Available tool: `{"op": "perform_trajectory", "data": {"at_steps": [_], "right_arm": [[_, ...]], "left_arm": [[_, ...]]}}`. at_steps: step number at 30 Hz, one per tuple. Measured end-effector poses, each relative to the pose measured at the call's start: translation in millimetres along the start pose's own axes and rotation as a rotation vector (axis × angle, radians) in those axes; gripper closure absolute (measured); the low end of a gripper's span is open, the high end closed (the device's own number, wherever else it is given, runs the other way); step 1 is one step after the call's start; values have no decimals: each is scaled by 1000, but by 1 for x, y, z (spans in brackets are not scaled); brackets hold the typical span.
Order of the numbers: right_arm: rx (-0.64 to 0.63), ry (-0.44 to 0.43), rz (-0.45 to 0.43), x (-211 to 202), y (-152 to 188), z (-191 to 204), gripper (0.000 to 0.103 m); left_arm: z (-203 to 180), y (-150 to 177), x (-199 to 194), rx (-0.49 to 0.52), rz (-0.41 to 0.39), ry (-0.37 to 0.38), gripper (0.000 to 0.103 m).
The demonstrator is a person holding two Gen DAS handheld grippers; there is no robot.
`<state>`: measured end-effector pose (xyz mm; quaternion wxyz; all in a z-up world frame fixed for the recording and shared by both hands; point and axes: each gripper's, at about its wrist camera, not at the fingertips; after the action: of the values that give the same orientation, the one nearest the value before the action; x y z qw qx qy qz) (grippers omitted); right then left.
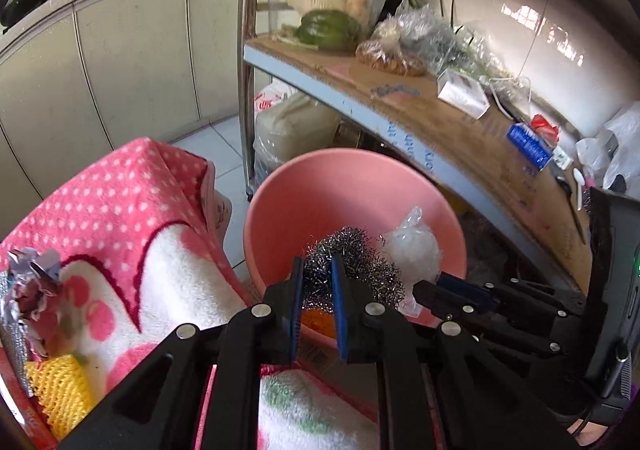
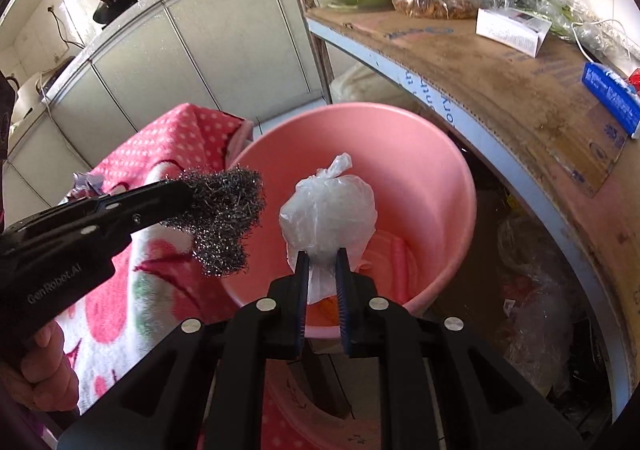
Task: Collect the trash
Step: 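Open both tools to drop the steel wool and bag into the bucket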
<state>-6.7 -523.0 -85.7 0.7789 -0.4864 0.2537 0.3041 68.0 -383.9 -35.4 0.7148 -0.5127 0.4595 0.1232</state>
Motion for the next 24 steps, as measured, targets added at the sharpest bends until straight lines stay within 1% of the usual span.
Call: {"op": "perform_trajectory", "data": {"at_steps": [7, 11, 17, 20, 22, 24], "right_arm": [[-5, 30, 36, 16, 1, -7, 89], [-9, 42, 50, 21, 1, -8, 89], [3, 46, 67, 27, 1, -12, 88], [10, 52, 79, 30, 0, -13, 85], [14, 54, 81, 31, 0, -14, 82], [16, 53, 80, 30, 1, -15, 77]], "left_arm": [[-6, 4, 30, 15, 57, -26, 90], [-13, 6, 40, 34, 83, -31, 89], [-16, 10, 48, 32, 116, -18, 85], [-16, 9, 47, 23, 118, -1, 81], [-15, 8, 46, 10, 120, 5, 73], [-14, 7, 44, -6, 118, 20, 68]]}}
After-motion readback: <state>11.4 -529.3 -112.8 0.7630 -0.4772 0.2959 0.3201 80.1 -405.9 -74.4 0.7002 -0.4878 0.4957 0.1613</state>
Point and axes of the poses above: each gripper's, at about its wrist camera, not at the fingertips, and x roughly the way its jaws point, z to its left, y to its underside, and after that the axes turned 12 degrees about -y, right-handed
